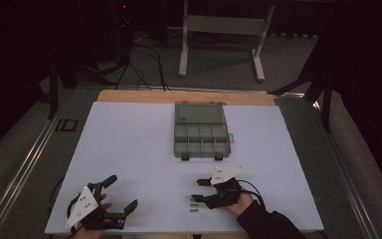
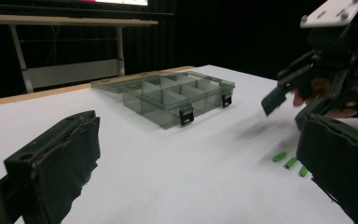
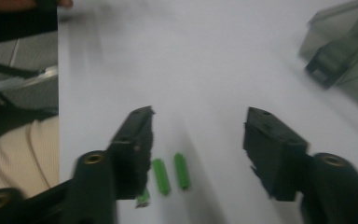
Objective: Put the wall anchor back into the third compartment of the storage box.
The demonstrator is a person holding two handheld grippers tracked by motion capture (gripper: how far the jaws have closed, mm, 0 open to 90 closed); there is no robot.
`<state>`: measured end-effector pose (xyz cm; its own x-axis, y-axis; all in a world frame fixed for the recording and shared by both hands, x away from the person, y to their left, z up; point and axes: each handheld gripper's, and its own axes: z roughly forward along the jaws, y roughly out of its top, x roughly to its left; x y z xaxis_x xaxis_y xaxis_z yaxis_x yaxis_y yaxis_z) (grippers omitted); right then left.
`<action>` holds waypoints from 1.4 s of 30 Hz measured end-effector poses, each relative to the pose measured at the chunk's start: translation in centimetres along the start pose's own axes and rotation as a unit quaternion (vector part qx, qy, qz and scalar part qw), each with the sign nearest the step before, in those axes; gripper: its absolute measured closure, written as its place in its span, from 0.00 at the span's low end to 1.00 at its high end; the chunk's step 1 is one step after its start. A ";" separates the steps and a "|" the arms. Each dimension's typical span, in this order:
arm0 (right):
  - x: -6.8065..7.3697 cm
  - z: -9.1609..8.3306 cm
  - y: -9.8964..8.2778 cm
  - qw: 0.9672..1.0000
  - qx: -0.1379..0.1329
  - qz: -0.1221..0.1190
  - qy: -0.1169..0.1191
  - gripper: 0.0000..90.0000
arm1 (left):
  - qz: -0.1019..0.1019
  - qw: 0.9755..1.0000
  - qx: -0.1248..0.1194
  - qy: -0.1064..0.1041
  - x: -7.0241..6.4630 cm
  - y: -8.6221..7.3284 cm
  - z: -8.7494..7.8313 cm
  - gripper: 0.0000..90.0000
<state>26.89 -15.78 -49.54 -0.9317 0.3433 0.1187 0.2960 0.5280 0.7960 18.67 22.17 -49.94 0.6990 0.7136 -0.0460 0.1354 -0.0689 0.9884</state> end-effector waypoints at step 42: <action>-2.9 -4.0 4.5 0.997 -0.001 -0.026 -0.071 0.94 | 0.003 1.000 -0.003 -0.007 -0.1 0.0 0.0 0.00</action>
<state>30.07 -17.44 -43.91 -0.9066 0.4220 -0.0082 0.2474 0.5470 0.7998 18.63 22.08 -49.96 0.7090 0.7040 -0.0419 0.1263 -0.0683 0.9896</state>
